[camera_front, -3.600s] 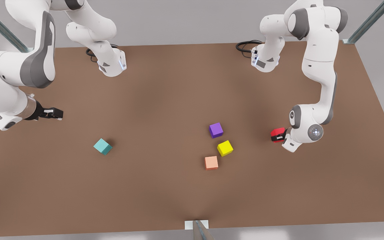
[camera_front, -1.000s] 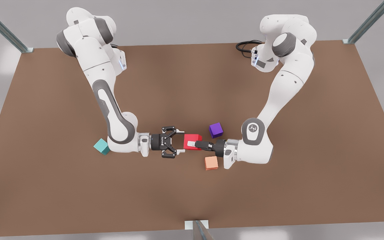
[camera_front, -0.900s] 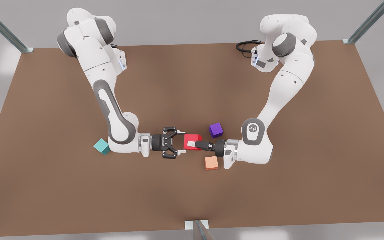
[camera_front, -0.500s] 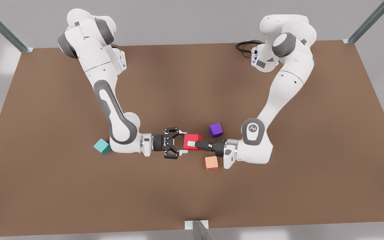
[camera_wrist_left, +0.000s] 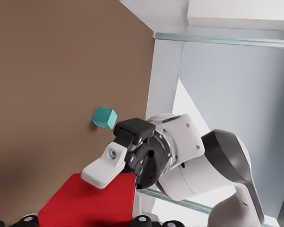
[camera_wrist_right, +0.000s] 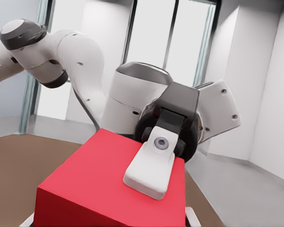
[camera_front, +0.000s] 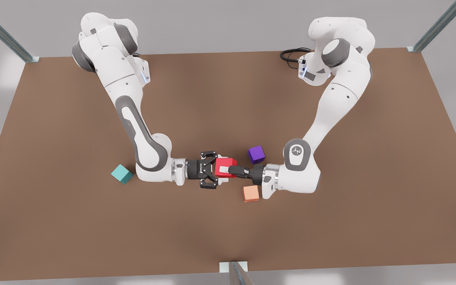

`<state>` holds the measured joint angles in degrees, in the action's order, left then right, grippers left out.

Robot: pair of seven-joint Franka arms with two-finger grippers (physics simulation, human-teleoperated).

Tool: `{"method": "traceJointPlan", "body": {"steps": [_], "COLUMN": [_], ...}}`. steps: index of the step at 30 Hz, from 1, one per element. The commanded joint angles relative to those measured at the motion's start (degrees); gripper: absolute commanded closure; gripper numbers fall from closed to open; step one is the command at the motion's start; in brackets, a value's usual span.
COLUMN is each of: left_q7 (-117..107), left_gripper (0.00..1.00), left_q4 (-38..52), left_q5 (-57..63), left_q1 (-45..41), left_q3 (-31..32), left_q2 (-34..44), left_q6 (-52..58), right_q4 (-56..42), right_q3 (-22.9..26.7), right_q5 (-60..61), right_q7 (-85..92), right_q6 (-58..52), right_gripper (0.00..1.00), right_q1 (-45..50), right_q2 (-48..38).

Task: Pick up red wooden cube and pass to hand red wooden cube and place in blue wooden cube

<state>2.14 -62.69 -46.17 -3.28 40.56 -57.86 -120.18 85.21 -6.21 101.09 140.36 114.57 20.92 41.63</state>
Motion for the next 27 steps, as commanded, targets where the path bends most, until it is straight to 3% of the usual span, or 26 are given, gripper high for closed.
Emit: {"method": "traceJointPlan", "body": {"steps": [1,2,3,4,5,10,12,19,24,25,27], "left_q7": [-0.5,-0.5,-0.5,-0.5,-0.5,-0.4,-0.8,-2.5,-3.5,-4.3,-20.8], "left_gripper": [0.29,0.29,0.29,0.29,0.29,0.25,0.00,0.00,0.00,0.00,0.00], "left_q4": [0.0,0.0,0.0,0.0,0.0,0.0,0.0,0.0,0.0,0.3,2.3], "left_q5": [-0.1,-0.1,-0.1,-0.1,-0.1,0.0,0.0,0.6,2.8,7.8,52.3], "left_q1": [-0.1,-0.1,-0.1,-0.2,-0.4,-0.5,-0.4,1.8,7.9,11.0,10.8], "left_q3": [0.0,0.0,0.0,0.0,0.0,0.0,0.0,0.1,0.3,0.0,0.5], "left_q2": [0.1,0.1,0.0,0.0,0.0,-0.1,0.0,0.6,2.1,2.5,11.6], "left_q6": [-0.1,-0.1,-0.3,-0.5,-0.5,-0.7,-0.6,0.3,9.8,14.7,38.8], "right_q4": [-0.3,-0.3,-0.2,-0.2,-0.3,0.0,0.0,0.0,0.1,0.2,0.5], "right_q3": [-0.1,-0.1,0.0,0.0,0.0,0.0,0.0,0.0,0.0,0.1,0.5], "right_q5": [0.0,0.0,-0.1,-0.1,-0.2,-0.4,-0.4,-0.8,-2.0,-3.8,-8.1], "right_q7": [-1.0,-0.9,-0.9,-0.5,-0.4,-0.5,-0.6,-0.6,-0.9,-0.9,-1.0], "right_q6": [0.6,0.6,0.6,0.6,0.6,0.5,0.5,0.2,-0.3,-0.4,-0.5], "right_gripper": [0.01,0.05,0.18,0.39,0.46,0.46,0.46,0.45,0.44,0.44,0.44], "right_q1": [0.0,0.0,-0.1,-0.1,0.0,-0.1,-0.2,-0.6,-2.6,-3.6,-5.2], "right_q2": [0.1,0.1,0.1,0.1,0.1,0.1,0.1,0.0,-0.2,-0.4,-0.5]}}
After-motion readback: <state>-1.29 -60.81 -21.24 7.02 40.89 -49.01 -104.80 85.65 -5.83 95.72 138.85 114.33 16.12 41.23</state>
